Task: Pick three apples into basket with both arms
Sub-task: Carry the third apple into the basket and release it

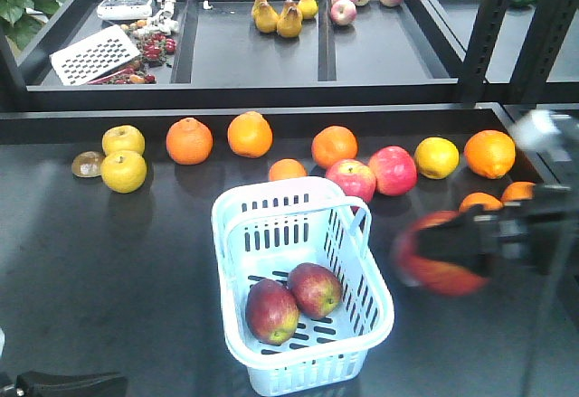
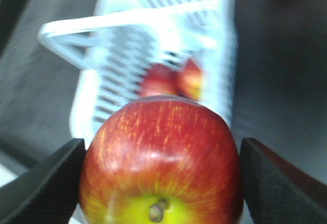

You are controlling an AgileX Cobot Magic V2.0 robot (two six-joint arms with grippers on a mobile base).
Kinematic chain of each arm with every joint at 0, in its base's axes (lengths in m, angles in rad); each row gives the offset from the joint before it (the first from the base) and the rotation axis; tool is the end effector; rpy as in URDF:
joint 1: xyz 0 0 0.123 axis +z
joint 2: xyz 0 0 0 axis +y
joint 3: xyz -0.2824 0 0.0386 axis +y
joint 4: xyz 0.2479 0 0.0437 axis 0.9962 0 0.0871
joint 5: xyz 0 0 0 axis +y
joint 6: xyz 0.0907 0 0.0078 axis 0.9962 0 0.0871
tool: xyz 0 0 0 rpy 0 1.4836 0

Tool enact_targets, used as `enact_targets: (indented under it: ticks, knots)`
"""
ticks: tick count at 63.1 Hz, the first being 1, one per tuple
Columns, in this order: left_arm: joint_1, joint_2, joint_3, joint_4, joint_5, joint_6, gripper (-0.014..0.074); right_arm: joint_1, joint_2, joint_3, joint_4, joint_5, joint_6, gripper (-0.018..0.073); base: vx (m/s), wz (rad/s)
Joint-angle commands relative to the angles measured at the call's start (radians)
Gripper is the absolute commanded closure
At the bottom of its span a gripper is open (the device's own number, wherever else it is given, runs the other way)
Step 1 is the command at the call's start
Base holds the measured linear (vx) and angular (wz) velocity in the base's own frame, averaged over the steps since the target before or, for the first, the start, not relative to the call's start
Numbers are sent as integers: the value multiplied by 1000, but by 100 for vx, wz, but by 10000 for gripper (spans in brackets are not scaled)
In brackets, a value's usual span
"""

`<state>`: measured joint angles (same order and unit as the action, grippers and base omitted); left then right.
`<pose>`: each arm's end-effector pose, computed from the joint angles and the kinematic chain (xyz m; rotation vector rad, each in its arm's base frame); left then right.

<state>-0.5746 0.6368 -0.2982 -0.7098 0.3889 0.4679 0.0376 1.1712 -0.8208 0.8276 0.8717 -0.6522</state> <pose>0.0878 -0.0838 0.2344 0.5534 2.1200 -0.7166 0.2156 0.0595 0.2933 -0.3380 2.4044 0.7442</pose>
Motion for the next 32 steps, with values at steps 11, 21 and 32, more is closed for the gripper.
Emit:
enact_targets:
  ticks: [11,21,32]
  knots:
    - [0,1,-27,-28,-54,-2,603,387,179,-23,58,-458,-1,527,0,0]
    - [0,1,-27,-28,-54,-2,603,434,321,-79,63,-509,-3,345,0,0]
    - [0,1,-27,-28,-57,-2,603,431,397,-151,64,-485,-2,40,0,0]
